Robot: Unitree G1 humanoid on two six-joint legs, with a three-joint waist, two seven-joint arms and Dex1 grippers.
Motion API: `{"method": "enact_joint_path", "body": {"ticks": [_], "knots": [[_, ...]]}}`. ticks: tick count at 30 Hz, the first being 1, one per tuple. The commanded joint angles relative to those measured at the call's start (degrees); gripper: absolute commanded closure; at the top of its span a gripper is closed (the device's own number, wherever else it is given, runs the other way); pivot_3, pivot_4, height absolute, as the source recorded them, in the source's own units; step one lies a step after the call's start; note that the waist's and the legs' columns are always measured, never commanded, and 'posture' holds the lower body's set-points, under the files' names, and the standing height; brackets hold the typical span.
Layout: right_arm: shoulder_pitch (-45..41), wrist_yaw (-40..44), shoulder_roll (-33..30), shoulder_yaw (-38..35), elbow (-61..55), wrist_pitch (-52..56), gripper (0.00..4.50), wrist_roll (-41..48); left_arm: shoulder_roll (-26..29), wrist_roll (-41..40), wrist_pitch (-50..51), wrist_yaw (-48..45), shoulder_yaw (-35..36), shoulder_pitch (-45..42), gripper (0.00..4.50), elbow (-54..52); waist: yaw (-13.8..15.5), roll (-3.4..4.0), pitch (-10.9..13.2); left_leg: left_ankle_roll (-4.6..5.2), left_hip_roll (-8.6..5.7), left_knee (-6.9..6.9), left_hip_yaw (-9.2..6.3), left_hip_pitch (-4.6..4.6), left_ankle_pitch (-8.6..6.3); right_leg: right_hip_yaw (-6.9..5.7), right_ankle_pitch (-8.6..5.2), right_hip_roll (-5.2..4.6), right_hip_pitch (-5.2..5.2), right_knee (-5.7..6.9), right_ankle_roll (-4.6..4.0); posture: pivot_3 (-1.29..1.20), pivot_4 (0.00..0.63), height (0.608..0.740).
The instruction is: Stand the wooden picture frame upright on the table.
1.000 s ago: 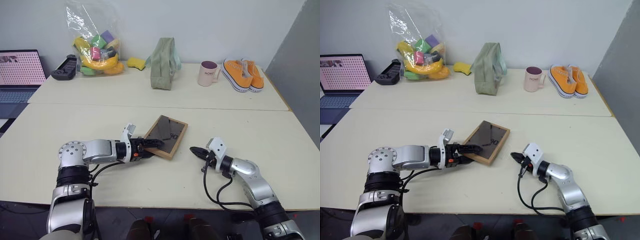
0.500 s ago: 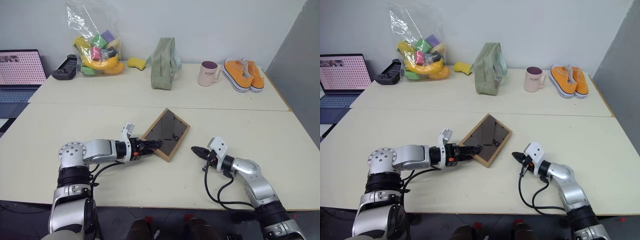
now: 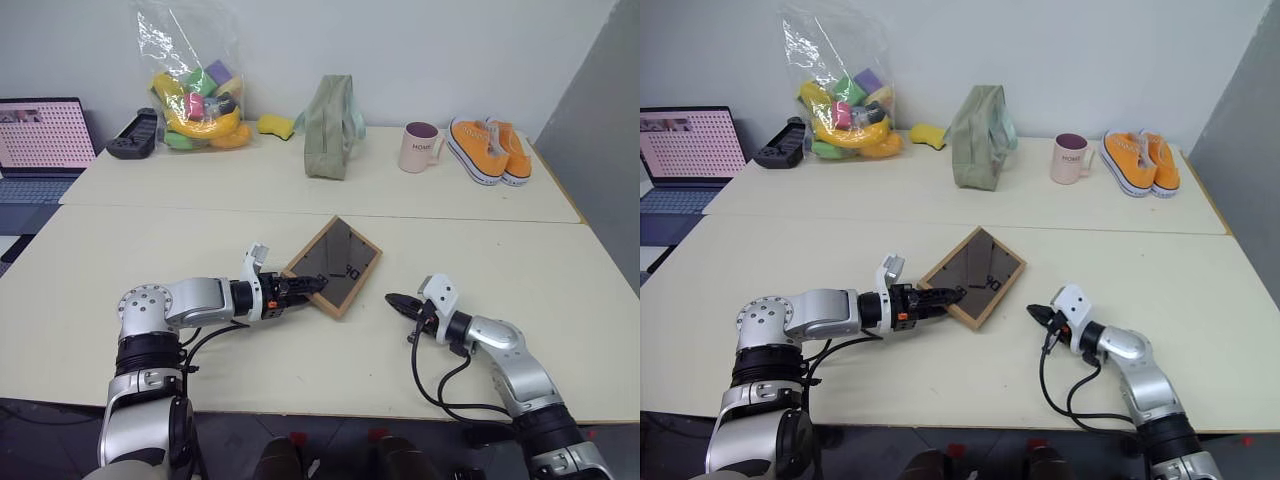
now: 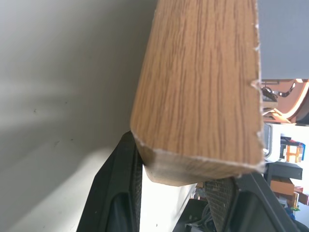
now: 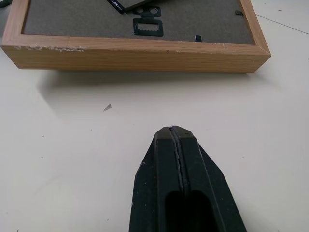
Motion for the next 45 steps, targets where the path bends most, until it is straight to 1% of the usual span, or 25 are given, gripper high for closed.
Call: {"method": "enact_joint_path", "body": {"ticks": [1, 3, 5, 7, 10, 15, 19, 22, 24, 27, 28, 33, 37, 45], "knots": [[1.0, 0.6, -2.0, -1.9, -1.2, 1.1, 4.5, 0.8, 2.0, 2.9, -0.8, -8.7, -0.2, -1.3, 3.1, -5.3, 0.0, 0.0, 0.0, 0.0, -0.01, 0.0, 0.0, -0.01, 0.0, 0.0, 0.0, -0.01, -0.01, -0.01, 0.0, 0.0, 0.15, 0.74], [1.4, 1.1, -3.2, -2.5, -2.3, 1.7, 4.5, 1.2, 3.9, 7.0, -2.8, -15.1, -1.3, -1.7, 3.1, -8.5, 0.0, 0.0, 0.0, 0.0, -0.03, -0.01, 0.0, -0.03, 0.0, 0.0, 0.0, -0.02, -0.02, -0.01, 0.0, 0.0, 0.15, 0.74], [2.1, 1.8, -4.9, -3.5, -3.9, 2.6, 4.5, 2.1, 5.2, 9.8, -5.5, -19.6, -0.9, -2.8, 3.1, -9.5, 0.0, 0.01, 0.0, -0.05, -0.04, -0.04, 0.01, -0.05, 0.03, 0.0, 0.0, -0.04, -0.05, -0.02, 0.0, 0.0, 0.15, 0.74], [2.6, 2.5, -6.3, -4.5, -5.0, 3.4, 4.5, 3.0, 5.9, 11.7, -7.4, -22.7, -0.2, -3.4, 3.1, -9.7, 0.1, 0.0, 0.1, -0.13, -0.06, -0.06, 0.01, -0.06, 0.07, -0.01, -0.01, -0.06, -0.05, -0.04, -0.01, 0.0, 0.15, 0.74], [2.7, 2.8, -7.6, -5.3, -5.3, 3.7, 4.5, 3.5, 6.2, 14.4, -8.9, -25.2, -0.6, -3.2, 3.1, -10.4, 0.0, 0.0, 0.1, 0.01, -0.1, -0.05, 0.03, -0.06, 0.0, 0.01, -0.01, -0.1, -0.05, -0.06, 0.0, 0.0, 0.15, 0.74], [1.6, 4.0, -9.2, -6.6, -6.7, 2.5, 4.5, 3.6, 9.0, 20.2, -11.4, -34.4, -4.2, -0.6, 3.1, -18.3, -0.1, 0.01, 0.1, 0.01, -0.1, -0.11, 0.03, -0.12, -0.01, 0.03, -0.03, -0.1, -0.14, -0.06, -0.03, 0.0, 0.15, 0.74], [-2.3, 5.5, -10.4, -9.8, -11.0, 6.9, 4.5, 9.0, 13.0, 25.4, -15.6, -42.4, -6.5, 1.1, 3.1, -24.3, -0.3, 0.05, 0.3, 0.01, -0.1, -0.12, 0.05, -0.13, -0.01, 0.05, -0.03, -0.1, -0.17, -0.05, -0.04, 0.0, 0.15, 0.74], [-8.4, 3.3, -10.0, -13.2, -16.7, 14.3, 4.5, 15.6, 16.1, 29.3, -19.7, -47.4, -7.4, 1.8, 3.1, -28.5, -0.6, 0.16, 0.5, 0.01, -0.09, -0.12, 0.04, -0.13, 0.0, 0.05, -0.03, -0.09, -0.2, -0.02, -0.04, 0.0, 0.15, 0.74], [-10.8, 1.5, -9.1, -14.2, -19.0, 17.8, 4.5, 18.2, 16.7, 30.5, -20.7, -48.9, -7.5, 1.9, 3.1, -29.4, -0.5, 0.15, 0.5, 0.02, -0.09, -0.12, 0.01, -0.13, -0.01, 0.02, -0.05, -0.09, -0.17, -0.02, -0.08, 0.0, 0.15, 0.74], [-13.2, -2.0, -6.9, -14.8, -22.3, 22.4, 4.01, 21.6, 16.8, 31.8, -21.3, -49.9, -7.5, 2.1, 3.1, -29.8, -0.3, 0.15, 0.5, 0.02, -0.07, -0.18, -0.02, -0.16, -0.01, -0.04, -0.11, -0.09, -0.18, -0.04, -0.18, 0.0, 0.15, 0.74], [-13.7, -2.6, -6.4, -14.4, -23.3, 23.5, 3.74, 22.4, 16.8, 32.2, -21.4, -50.2, -7.5, 2.2, 3.1, -30.0, -0.1, 0.15, 0.5, 0.02, -0.07, -0.19, -0.04, -0.18, -0.01, -0.07, -0.11, -0.09, -0.19, -0.06, -0.19, 0.0, 0.15, 0.74], [-15.3, -5.5, -3.2, -10.1, -25.5, 24.5, 2.68, 20.6, 16.3, 32.6, -21.0, -50.9, -7.5, 2.4, 3.1, -31.7, -0.1, 0.15, 0.5, 0.02, -0.07, -0.05, -0.04, -0.65, -0.01, -0.07, -0.11, -0.1, -0.63, 0.04, -0.19, 0.0, 0.15, 0.74], [-16.9, -6.6, -0.1, -7.7, -23.4, 23.3, 2.68, 19.3, 15.4, 32.6, -20.7, -50.8, -7.8, 1.8, 3.1, -32.0, -0.1, 0.15, 0.5, 0.02, -0.05, -0.06, -0.05, -0.65, 0.0, -0.1, -0.11, -0.1, -0.66, 0.07, -0.19, 0.0, 0.15, 0.74], [-19.9, -6.7, 4.0, -4.8, -18.2, 20.3, 2.68, 16.6, 13.7, 32.4, -20.0, -50.4, -8.7, 1.7, 3.1, -33.4, -0.1, 0.15, 0.5, 0.02, -0.05, -0.06, -0.05, -0.65, 0.0, -0.11, -0.11, -0.1, -0.65, 0.07, -0.2, 0.0, 0.15, 0.74]]}}
